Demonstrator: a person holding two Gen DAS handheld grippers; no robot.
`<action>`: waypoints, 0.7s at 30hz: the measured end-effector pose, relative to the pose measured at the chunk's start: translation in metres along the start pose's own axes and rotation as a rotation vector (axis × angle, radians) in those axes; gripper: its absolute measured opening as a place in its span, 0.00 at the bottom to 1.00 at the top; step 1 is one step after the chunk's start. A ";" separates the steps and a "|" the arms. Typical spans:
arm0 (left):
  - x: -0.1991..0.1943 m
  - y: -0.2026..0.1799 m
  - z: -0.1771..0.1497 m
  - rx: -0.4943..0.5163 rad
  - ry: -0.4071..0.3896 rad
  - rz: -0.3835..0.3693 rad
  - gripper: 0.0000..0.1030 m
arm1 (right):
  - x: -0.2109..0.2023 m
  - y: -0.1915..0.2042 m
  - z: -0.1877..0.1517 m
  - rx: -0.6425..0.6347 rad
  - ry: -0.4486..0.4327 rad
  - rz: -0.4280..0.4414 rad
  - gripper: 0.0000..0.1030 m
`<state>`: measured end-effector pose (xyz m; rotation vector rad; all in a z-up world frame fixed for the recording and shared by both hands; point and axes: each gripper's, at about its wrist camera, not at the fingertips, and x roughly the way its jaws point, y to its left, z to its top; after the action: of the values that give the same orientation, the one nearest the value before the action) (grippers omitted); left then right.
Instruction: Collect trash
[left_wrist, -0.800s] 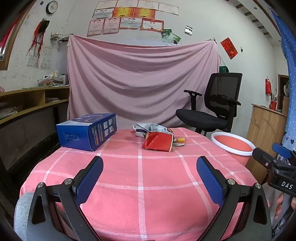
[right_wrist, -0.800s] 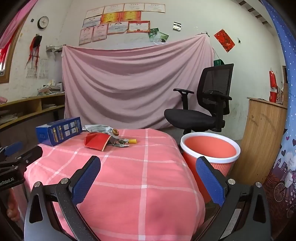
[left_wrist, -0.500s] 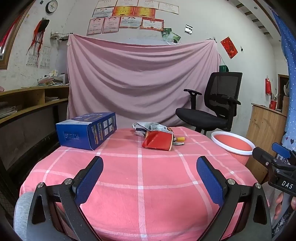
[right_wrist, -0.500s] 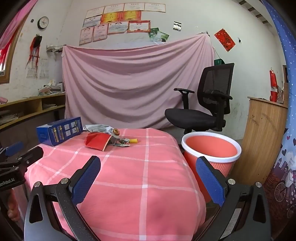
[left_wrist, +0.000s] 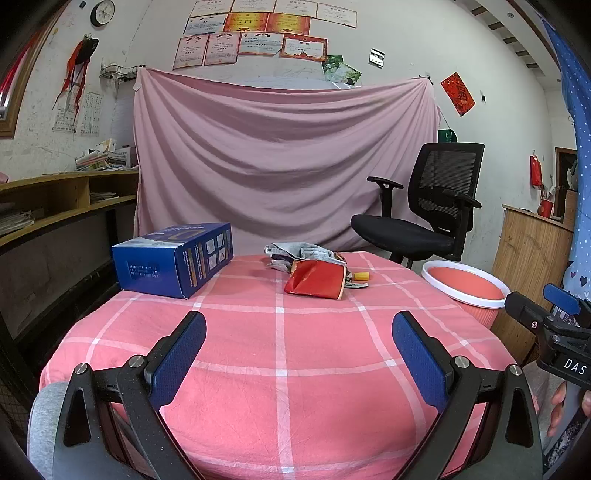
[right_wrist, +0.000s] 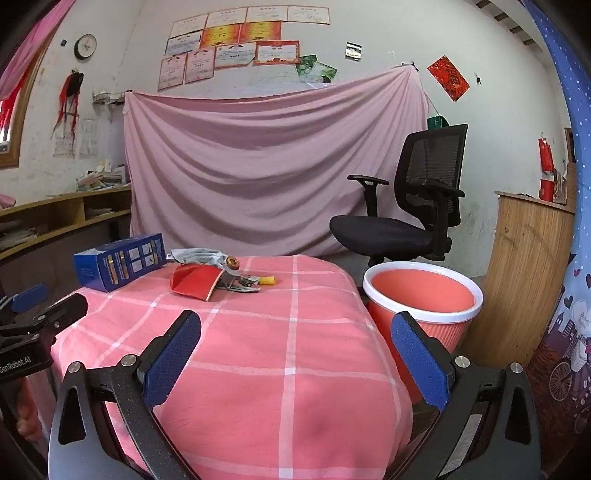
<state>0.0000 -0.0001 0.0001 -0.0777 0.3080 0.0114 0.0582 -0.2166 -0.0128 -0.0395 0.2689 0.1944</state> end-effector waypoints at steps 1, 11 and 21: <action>0.000 0.000 0.000 0.000 0.000 0.000 0.96 | 0.000 0.000 0.000 0.000 0.000 -0.001 1.00; 0.002 0.002 -0.002 -0.002 0.000 0.000 0.96 | 0.000 0.000 0.000 0.001 0.000 0.001 1.00; 0.002 0.002 -0.002 -0.002 0.001 0.001 0.96 | 0.000 0.000 0.000 0.003 -0.001 0.001 1.00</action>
<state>0.0016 0.0018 -0.0024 -0.0798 0.3090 0.0123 0.0581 -0.2168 -0.0124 -0.0361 0.2686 0.1953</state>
